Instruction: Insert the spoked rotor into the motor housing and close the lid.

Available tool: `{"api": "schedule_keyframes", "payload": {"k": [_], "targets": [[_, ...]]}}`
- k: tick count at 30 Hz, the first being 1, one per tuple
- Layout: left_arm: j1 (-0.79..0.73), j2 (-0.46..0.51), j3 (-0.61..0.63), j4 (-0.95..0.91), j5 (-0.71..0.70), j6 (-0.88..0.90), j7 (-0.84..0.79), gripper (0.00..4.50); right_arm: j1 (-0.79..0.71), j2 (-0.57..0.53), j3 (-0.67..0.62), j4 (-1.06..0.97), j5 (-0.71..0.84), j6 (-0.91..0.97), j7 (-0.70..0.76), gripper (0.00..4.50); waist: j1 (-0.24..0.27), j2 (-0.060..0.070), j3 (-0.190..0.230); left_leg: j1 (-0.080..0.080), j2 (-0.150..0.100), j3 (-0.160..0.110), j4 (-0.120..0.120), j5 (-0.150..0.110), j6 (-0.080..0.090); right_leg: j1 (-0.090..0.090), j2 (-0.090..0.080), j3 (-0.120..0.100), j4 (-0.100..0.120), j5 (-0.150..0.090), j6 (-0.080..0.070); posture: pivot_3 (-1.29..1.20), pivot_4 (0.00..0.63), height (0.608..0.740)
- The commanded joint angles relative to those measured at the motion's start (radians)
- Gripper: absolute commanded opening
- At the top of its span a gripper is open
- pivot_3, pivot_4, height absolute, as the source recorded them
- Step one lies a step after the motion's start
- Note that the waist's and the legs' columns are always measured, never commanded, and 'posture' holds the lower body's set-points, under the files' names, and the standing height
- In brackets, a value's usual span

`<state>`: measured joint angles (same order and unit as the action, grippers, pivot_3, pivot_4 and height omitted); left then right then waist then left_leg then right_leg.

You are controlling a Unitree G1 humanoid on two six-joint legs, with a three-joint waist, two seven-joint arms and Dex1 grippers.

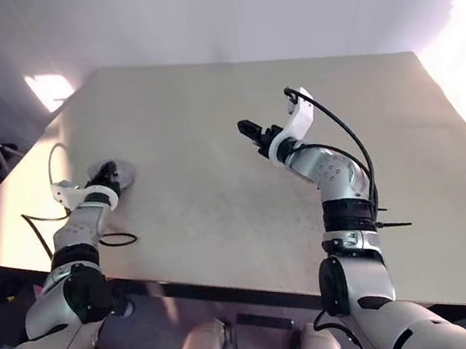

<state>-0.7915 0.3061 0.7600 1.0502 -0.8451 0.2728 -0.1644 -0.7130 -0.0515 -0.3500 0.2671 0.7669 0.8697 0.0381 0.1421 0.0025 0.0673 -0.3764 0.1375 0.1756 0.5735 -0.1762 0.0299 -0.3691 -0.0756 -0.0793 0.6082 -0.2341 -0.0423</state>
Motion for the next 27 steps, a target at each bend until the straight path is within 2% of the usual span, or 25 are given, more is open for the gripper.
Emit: {"api": "schedule_keyframes", "payload": {"k": [1,3,4,9,10,15,19,22,24,27], "targets": [[-0.025,0.056,0.011,0.026,0.033,-0.081,0.022,3.74,-0.029,-0.010,0.007,-0.002,0.003,0.013,0.022,4.09,-0.010,0.000,0.000,0.002,0.000,0.000,-0.001,0.001,-0.001,0.001,0.000,0.000,0.000,-0.001,-0.002,0.00,0.000,0.740],[-0.032,0.082,0.017,0.044,0.045,-0.124,0.036,4.40,-0.031,-0.013,0.010,0.005,0.003,0.026,0.031,4.09,-0.022,0.000,0.000,0.005,0.000,0.000,-0.003,0.002,-0.003,0.003,0.000,0.000,0.000,-0.002,-0.004,0.00,0.000,0.740],[-0.035,0.097,0.023,0.052,0.047,-0.147,0.042,4.47,-0.030,-0.017,0.015,0.007,0.002,0.034,0.039,4.09,-0.026,0.000,0.000,0.006,0.000,0.000,-0.004,0.003,-0.005,0.003,0.000,0.000,0.000,-0.002,-0.005,0.00,0.000,0.740],[-0.066,0.191,0.017,0.088,0.094,-0.258,0.053,4.47,-0.032,-0.042,0.047,0.027,0.001,0.087,0.101,4.09,-0.046,-0.001,0.000,0.003,0.001,0.000,-0.006,0.004,-0.006,-0.001,0.002,0.000,0.000,0.001,-0.005,0.00,0.000,0.740],[-0.073,0.204,0.015,0.094,0.103,-0.270,0.052,4.47,-0.033,-0.044,0.051,0.028,-0.003,0.089,0.107,4.09,-0.045,-0.001,0.000,0.002,0.001,0.000,-0.006,0.004,-0.006,-0.002,0.002,0.000,0.000,0.004,-0.010,0.00,0.000,0.740],[-0.110,0.246,-0.068,0.090,0.216,-0.371,0.022,4.47,-0.012,-0.052,0.103,-0.046,-0.079,-0.047,0.172,4.09,-0.027,-0.001,0.000,-0.002,0.001,0.000,-0.005,0.000,-0.001,-0.003,0.001,-0.001,-0.001,0.004,-0.009,0.00,0.000,0.740],[-0.137,0.194,-0.254,0.028,0.390,-0.465,-0.077,4.47,0.034,-0.145,0.251,-0.132,-0.310,-0.331,0.262,4.09,-0.001,-0.002,0.001,-0.004,0.000,0.000,-0.002,-0.001,0.001,-0.003,0.000,-0.001,-0.001,0.003,-0.008,0.00,0.000,0.740],[-0.126,0.134,-0.364,-0.068,0.411,-0.387,-0.283,4.47,0.063,-0.242,0.302,-0.135,-0.366,-0.402,0.390,4.09,0.009,-0.003,0.002,-0.004,-0.001,0.000,0.001,-0.001,0.001,-0.002,-0.001,-0.001,-0.001,0.003,-0.004,0.00,0.000,0.740],[-0.074,0.069,-0.519,-0.209,0.461,-0.321,-0.453,4.47,0.092,-0.367,0.333,-0.126,-0.431,-0.452,0.493,4.09,0.015,-0.004,0.002,-0.003,-0.001,0.000,0.002,-0.001,0.001,0.000,-0.001,-0.001,0.000,0.004,-0.005,0.00,0.000,0.740],[-0.004,0.007,-0.661,-0.343,0.508,-0.247,-0.570,4.47,0.130,-0.500,0.383,-0.076,-0.529,-0.526,0.578,4.09,0.013,-0.004,0.002,-0.003,-0.004,0.001,0.005,-0.002,0.003,0.002,-0.005,0.000,0.000,0.003,-0.009,0.00,0.000,0.740]]}}
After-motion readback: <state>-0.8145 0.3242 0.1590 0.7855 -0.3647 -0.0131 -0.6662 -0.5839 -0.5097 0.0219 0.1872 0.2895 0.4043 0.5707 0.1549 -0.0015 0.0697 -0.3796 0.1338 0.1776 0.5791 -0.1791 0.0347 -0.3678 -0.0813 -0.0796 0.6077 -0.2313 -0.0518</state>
